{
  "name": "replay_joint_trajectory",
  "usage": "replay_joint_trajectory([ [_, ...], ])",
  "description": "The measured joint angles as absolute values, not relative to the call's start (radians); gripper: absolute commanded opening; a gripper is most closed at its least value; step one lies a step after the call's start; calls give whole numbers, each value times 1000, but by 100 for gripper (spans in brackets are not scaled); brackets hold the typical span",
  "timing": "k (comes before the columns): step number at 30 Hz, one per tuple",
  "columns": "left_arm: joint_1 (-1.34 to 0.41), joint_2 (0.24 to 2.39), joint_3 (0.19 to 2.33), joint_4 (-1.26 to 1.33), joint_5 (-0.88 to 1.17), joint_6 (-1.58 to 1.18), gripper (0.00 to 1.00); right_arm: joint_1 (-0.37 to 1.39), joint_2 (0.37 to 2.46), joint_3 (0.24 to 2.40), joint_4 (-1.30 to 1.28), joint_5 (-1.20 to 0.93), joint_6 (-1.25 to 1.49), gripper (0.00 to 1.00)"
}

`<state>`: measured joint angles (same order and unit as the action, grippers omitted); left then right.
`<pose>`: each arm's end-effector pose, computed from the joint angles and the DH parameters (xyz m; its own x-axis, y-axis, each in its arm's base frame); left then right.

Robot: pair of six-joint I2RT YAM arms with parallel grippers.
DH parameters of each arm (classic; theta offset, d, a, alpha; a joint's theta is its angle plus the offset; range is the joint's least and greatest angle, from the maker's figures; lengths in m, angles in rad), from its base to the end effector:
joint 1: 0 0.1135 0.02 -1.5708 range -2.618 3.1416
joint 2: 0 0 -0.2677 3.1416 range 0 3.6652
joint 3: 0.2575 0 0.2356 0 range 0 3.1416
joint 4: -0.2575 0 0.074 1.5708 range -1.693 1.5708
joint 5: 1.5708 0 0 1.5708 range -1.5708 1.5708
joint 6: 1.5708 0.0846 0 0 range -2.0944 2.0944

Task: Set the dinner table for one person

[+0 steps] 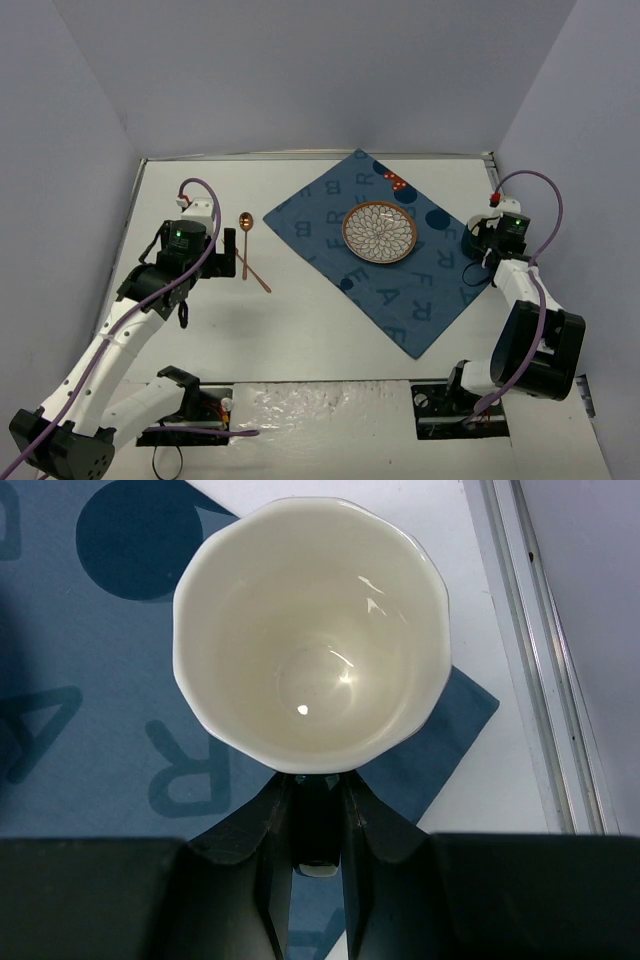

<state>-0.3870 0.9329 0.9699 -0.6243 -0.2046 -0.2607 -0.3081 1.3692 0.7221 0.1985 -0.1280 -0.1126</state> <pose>0.2071 -0.0658 0.3100 -0.5507 -0.0481 -0.8333 0.0735 0.9917 -0.1058 0.3145 -0.0888 0.2178 -0.4321 0.0206 -0.9016 0.1435 0.9886 -0.0462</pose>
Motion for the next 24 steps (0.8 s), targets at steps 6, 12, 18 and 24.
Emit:
replay_joint_trajectory([
  [6, -387, 931, 970, -624, -204, -261, 97, -308, 1358, 694, 216, -93, -95, 34],
  [12, -386, 923, 970, -624, -200, -261, 97, -308, 1273, 683, 202, -35, -62, 54],
  [18, -383, 920, 968, -624, -187, -261, 97, -307, 1194, 683, 178, -5, -25, 68],
  [24, -370, 949, 968, -623, -178, -275, 97, -252, 1076, 712, 111, -9, 55, 83],
])
